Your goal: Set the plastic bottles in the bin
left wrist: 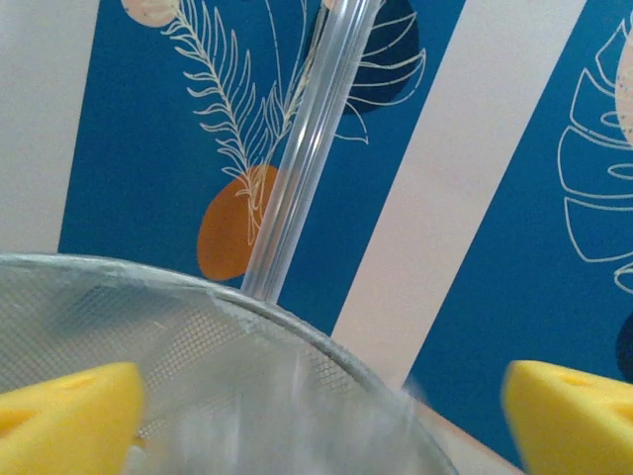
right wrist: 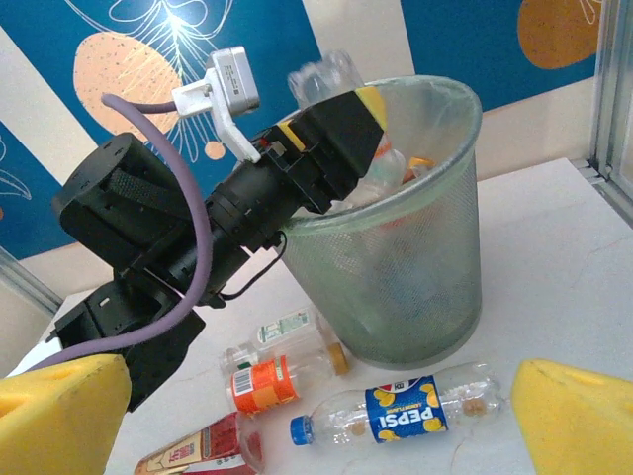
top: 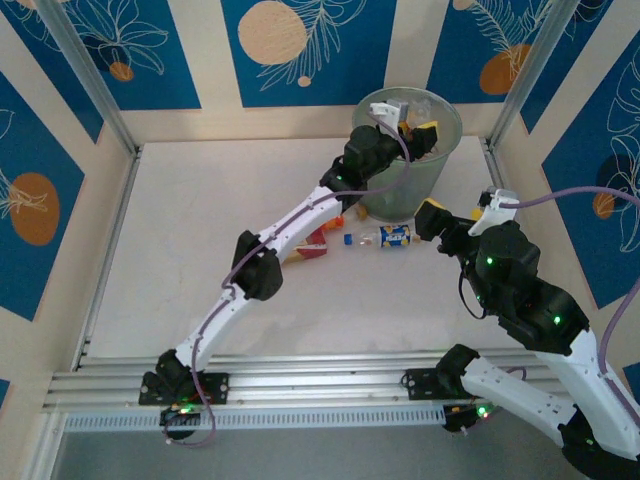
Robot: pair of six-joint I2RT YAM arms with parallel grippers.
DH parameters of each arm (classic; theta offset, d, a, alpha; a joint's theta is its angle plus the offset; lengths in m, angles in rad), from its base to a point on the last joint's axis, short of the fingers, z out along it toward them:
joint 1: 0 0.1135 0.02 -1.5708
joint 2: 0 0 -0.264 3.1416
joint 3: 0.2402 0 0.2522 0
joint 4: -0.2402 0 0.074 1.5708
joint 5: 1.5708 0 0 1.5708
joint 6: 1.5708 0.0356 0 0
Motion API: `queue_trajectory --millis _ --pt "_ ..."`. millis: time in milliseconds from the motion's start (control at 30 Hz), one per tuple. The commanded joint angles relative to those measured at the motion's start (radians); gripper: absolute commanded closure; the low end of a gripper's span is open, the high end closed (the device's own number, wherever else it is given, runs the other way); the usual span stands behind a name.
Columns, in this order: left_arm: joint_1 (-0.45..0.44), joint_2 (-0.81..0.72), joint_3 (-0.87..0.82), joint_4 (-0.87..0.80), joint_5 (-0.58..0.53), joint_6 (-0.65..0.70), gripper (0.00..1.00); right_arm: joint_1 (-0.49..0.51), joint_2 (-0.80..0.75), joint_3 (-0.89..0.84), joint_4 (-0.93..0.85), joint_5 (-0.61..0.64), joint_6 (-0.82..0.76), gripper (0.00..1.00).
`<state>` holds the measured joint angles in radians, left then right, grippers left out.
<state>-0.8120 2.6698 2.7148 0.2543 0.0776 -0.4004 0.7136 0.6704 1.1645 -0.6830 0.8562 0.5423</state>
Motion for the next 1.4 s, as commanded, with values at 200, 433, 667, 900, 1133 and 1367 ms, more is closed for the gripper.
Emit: queue_trajectory --millis 200,433,667,900,1133,1367 --pt "-0.006 -0.066 0.032 -0.041 0.0 0.06 0.0 0.006 -0.008 -0.007 0.007 0.0 0.004 0.01" --pt "-0.002 -0.191 0.03 -0.152 -0.031 0.117 0.0 0.006 0.002 0.006 -0.011 -0.012 0.014 0.01" --pt "0.007 -0.385 -0.012 -0.317 -0.109 0.172 0.0 0.005 0.028 0.022 -0.05 -0.022 0.033 0.01" --pt "0.03 -0.768 -0.457 -0.36 -0.235 0.271 0.01 0.006 0.08 0.053 -0.118 -0.039 0.075 0.01" --pt "0.122 -1.162 -0.999 -0.465 -0.231 0.397 0.0 0.006 0.223 0.104 -0.198 -0.067 0.123 0.01" --pt "0.197 -1.293 -1.239 -0.784 -0.164 0.604 0.0 -0.039 0.399 0.15 -0.237 -0.173 0.171 0.01"
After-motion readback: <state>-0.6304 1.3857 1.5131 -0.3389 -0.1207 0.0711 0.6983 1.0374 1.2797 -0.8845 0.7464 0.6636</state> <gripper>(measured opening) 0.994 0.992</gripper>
